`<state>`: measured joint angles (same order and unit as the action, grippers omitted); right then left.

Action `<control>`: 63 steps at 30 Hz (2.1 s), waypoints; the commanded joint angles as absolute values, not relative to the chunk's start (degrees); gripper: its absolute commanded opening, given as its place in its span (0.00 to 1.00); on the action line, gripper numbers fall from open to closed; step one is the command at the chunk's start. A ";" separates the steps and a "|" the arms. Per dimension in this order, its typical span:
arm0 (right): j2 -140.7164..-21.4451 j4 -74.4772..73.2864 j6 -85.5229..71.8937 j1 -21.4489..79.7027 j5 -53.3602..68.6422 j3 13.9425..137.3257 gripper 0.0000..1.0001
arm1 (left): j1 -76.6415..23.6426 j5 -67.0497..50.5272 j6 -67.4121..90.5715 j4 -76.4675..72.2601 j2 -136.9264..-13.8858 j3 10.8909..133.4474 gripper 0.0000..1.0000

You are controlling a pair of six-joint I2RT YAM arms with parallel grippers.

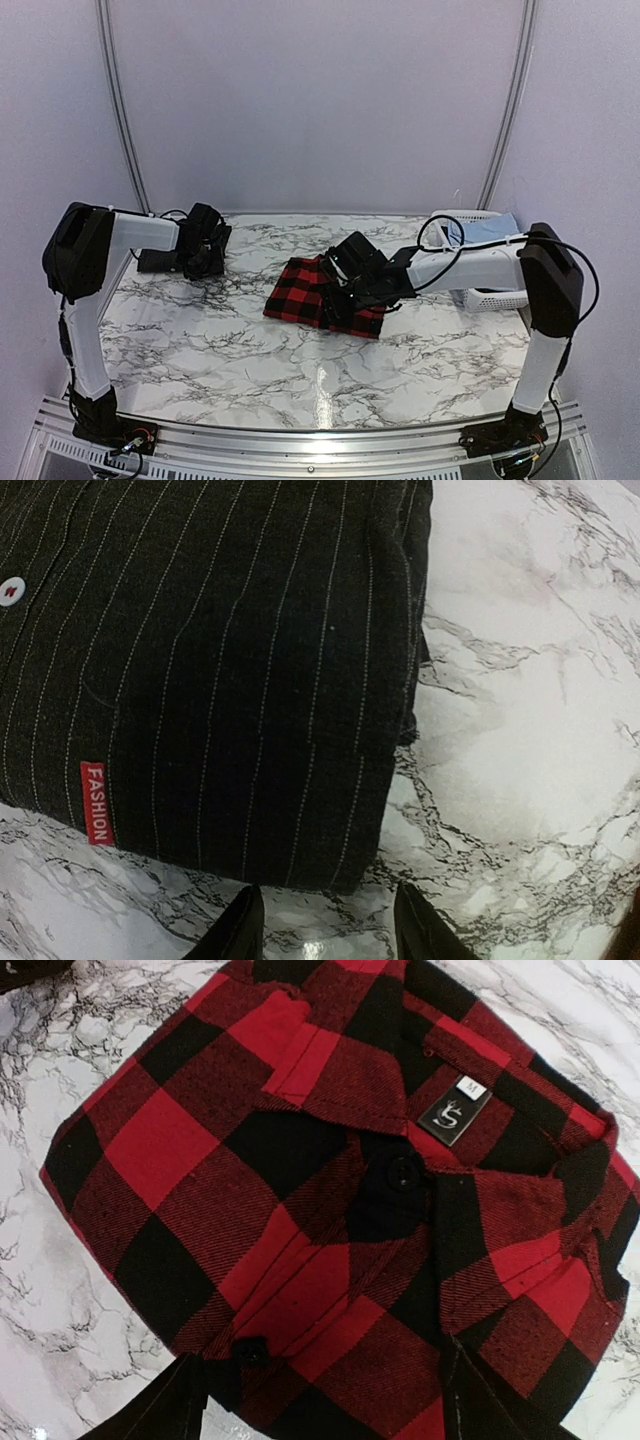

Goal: Fold and stack the long sleeve shirts
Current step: Move the square-folded shirt to the center of the board.

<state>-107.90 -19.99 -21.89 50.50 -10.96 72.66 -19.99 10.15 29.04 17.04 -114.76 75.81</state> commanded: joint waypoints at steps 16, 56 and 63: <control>-97.74 -16.91 -22.63 50.58 -15.91 65.63 0.75 | -21.06 15.16 33.60 15.91 -116.47 74.56 0.02; -91.32 -8.52 -26.57 35.22 -1.62 51.78 0.80 | -56.11 -3.08 47.66 17.45 -90.88 53.71 0.51; -94.18 -3.28 -34.77 34.83 1.18 48.20 0.73 | -54.10 -2.25 42.43 19.43 -89.94 58.68 0.56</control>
<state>-93.30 -7.40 -28.53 35.07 -1.41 50.41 -55.48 -1.21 46.89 16.99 -90.89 55.37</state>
